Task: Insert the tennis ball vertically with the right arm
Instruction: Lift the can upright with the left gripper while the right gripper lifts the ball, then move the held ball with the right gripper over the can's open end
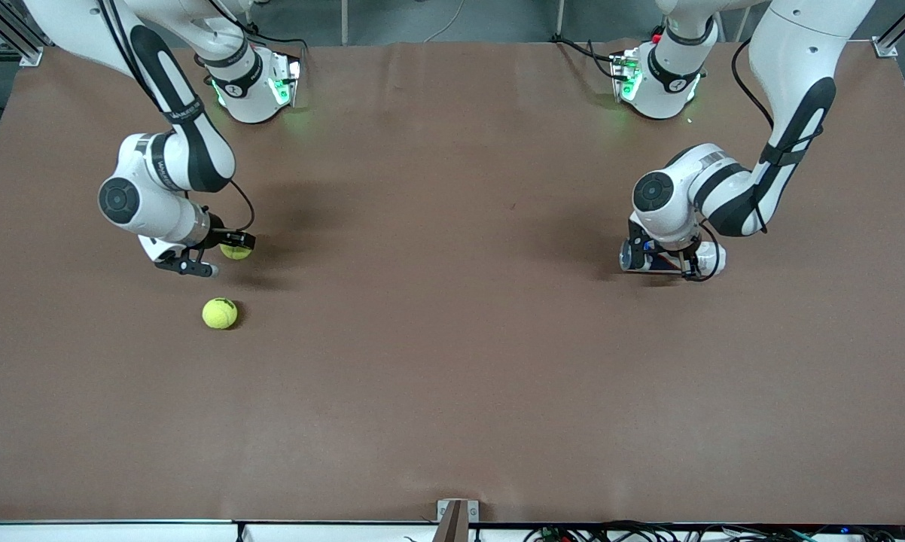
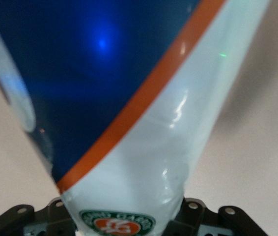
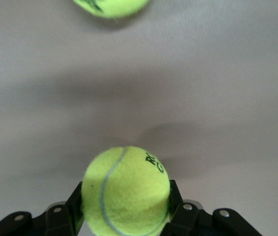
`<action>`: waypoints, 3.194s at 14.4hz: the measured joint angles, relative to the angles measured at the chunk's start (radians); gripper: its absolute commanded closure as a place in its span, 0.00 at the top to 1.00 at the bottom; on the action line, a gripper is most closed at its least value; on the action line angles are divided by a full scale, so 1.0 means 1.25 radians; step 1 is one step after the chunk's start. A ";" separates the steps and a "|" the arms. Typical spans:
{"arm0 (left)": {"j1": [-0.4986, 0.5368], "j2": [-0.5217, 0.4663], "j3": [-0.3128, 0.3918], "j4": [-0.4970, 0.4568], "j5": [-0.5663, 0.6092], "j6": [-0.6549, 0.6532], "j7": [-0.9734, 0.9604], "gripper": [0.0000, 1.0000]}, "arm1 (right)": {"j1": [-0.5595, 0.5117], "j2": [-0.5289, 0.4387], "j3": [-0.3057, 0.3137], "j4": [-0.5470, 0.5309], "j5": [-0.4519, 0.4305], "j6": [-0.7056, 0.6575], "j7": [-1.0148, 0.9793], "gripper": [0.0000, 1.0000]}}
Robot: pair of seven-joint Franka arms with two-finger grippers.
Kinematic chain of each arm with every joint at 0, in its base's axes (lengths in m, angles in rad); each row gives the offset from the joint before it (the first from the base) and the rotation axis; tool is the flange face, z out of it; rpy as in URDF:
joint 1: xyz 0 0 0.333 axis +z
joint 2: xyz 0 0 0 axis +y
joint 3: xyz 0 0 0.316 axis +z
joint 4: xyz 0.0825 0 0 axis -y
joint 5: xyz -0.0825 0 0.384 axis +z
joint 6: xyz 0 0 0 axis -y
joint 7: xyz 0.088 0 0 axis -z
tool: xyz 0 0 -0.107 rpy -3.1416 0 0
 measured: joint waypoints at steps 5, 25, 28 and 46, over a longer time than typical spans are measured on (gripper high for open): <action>0.000 0.008 -0.033 0.028 0.000 0.015 0.000 0.62 | -0.012 -0.020 -0.010 0.146 0.000 -0.202 0.002 0.04; -0.207 0.324 -0.203 0.597 -0.444 0.351 -0.236 0.62 | 0.018 -0.032 0.004 0.446 0.240 -0.497 0.466 0.03; -0.254 0.355 -0.201 0.596 -0.444 0.487 -0.336 0.62 | 0.076 -0.032 0.006 0.496 0.268 -0.495 0.575 0.03; -0.366 0.545 -0.125 0.605 -0.441 0.814 -0.343 0.65 | 0.275 0.169 0.007 0.744 0.287 -0.356 0.990 0.03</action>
